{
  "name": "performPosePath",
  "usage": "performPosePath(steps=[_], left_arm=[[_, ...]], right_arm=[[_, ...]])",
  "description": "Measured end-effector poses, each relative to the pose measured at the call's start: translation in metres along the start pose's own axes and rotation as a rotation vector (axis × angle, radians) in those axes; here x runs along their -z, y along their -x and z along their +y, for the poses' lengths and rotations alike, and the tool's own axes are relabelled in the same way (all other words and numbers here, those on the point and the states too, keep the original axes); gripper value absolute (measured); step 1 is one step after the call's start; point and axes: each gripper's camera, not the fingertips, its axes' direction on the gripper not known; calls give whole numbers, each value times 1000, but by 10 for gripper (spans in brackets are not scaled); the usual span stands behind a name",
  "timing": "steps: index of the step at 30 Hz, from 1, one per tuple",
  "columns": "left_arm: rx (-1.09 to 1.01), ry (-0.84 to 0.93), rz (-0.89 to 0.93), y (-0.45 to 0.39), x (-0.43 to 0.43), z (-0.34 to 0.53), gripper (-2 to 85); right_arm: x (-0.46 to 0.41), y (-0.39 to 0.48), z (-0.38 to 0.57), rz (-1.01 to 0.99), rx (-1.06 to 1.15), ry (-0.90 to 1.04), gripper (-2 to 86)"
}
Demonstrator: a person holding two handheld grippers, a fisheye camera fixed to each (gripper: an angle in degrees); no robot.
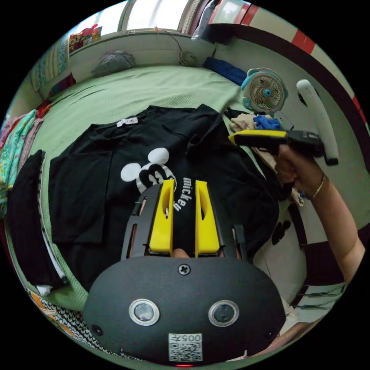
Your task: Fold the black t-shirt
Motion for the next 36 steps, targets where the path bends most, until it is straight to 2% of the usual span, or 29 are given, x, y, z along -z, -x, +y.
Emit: performPosePath(steps=[4, 8, 12, 15, 23, 27, 30, 34, 36], left_arm=[[52, -33, -28, 23, -8, -41, 94], [74, -5, -52, 41, -24, -78, 103], [14, 50, -70, 42, -46, -110, 112], [39, 165, -60, 44, -68, -122, 88], [5, 51, 28, 58, -47, -123, 34], [12, 66, -4, 69, -35, -125, 34], [11, 93, -23, 78, -33, -122, 38], [54, 139, -84, 93, -29, -109, 16], [63, 109, -50, 97, -22, -98, 10]], right_arm=[[-14, 27, 13, -9, 60, -46, 60], [-31, 48, 14, -59, 7, -94, 66], [-52, 57, 5, -53, -50, -77, 57], [-66, 56, 2, -39, -74, -40, 39], [-50, 37, 42, -62, -31, -101, -11], [-61, 36, 61, -93, -29, -73, -12], [-83, 38, 71, -28, -37, 24, -10], [-81, 34, 84, -100, -34, 7, -1], [-78, 28, 87, -89, -63, -18, 9]])
